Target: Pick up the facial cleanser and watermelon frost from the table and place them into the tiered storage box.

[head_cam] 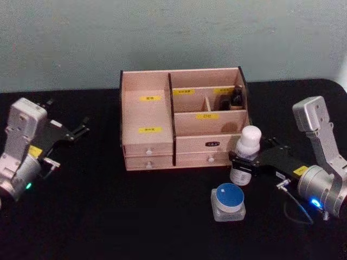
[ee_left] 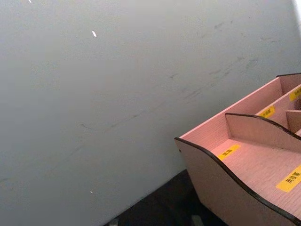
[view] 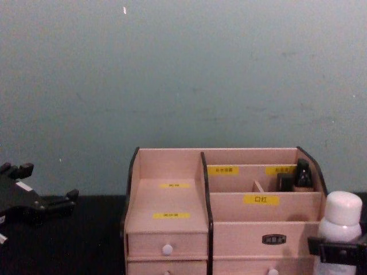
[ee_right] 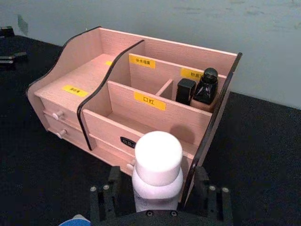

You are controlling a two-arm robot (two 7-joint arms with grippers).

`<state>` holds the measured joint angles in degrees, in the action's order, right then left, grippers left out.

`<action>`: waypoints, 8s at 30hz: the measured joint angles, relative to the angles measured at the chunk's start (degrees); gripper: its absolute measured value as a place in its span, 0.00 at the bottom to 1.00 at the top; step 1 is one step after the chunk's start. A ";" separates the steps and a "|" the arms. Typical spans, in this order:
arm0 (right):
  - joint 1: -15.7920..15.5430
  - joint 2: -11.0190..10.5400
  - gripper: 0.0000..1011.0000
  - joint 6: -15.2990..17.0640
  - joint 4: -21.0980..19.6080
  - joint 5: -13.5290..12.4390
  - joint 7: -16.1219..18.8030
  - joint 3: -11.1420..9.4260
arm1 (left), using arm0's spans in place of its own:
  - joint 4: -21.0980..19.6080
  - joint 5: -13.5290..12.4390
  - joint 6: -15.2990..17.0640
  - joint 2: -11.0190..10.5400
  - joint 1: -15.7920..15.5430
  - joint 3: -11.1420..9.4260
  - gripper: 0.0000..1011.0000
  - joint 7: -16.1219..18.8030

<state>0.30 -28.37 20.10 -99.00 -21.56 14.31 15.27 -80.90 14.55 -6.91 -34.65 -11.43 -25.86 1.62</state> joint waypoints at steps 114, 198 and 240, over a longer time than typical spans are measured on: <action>13.83 0.66 0.59 8.12 -4.46 -2.85 2.20 0.95 | 0.00 0.00 0.00 0.00 0.00 0.00 0.99 0.00; 29.35 12.29 0.59 1.99 24.29 5.42 5.13 10.31 | 0.00 0.00 0.00 0.00 0.00 0.00 0.99 0.00; 29.31 12.59 0.99 2.31 24.82 6.17 5.28 10.35 | 0.00 0.00 0.00 0.00 0.00 0.00 0.99 0.00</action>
<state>29.61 -15.78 22.42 -74.18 -15.39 19.59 25.61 -80.90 14.55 -6.91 -34.64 -11.43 -25.86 1.62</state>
